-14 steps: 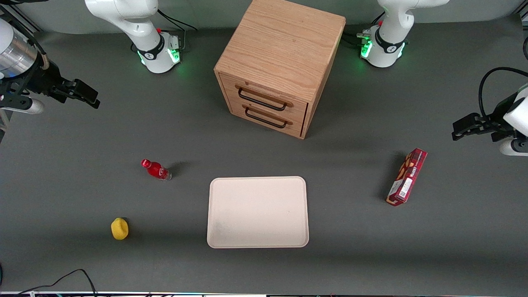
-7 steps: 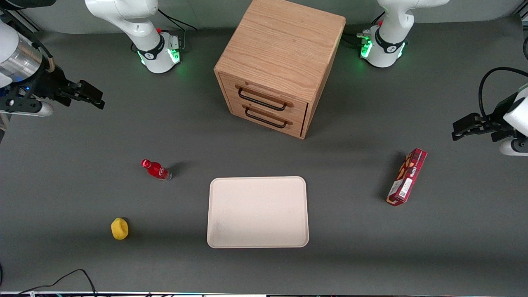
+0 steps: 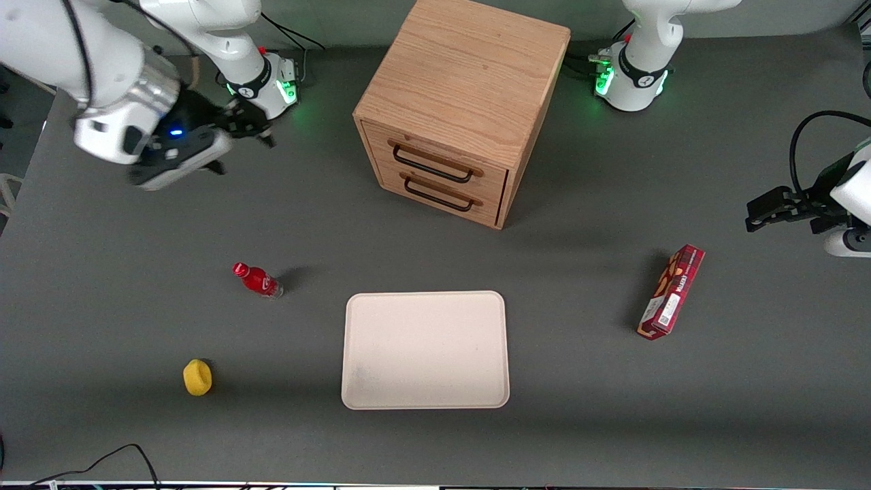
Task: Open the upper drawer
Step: 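Move the right gripper toward the upper drawer's black handle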
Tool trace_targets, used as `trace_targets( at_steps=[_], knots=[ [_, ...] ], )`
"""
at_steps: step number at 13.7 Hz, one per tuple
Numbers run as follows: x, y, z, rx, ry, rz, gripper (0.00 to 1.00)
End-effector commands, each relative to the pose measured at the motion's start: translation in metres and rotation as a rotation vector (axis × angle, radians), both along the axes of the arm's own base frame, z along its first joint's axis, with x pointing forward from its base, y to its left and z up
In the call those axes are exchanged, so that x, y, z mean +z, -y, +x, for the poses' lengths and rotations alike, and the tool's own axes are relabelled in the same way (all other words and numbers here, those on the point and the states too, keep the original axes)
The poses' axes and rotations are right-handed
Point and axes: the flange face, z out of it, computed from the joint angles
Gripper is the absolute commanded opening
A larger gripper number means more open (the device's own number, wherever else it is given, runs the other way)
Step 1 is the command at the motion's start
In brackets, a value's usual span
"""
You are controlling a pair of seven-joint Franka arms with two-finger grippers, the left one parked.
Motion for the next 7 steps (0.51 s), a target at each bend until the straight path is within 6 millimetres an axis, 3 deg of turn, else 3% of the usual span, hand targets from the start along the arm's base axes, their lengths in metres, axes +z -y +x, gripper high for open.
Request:
trace_targets(
  at_steps=[1,4,7],
  knots=[
    [-0.02,-0.025,0.015,0.188,-0.039,0.152,1.0],
    [-0.079,-0.095,0.02,0.326,-0.086,0.227,1.0],
    [-0.131,-0.125,0.033,0.37,-0.119,0.287,1.0]
  ],
)
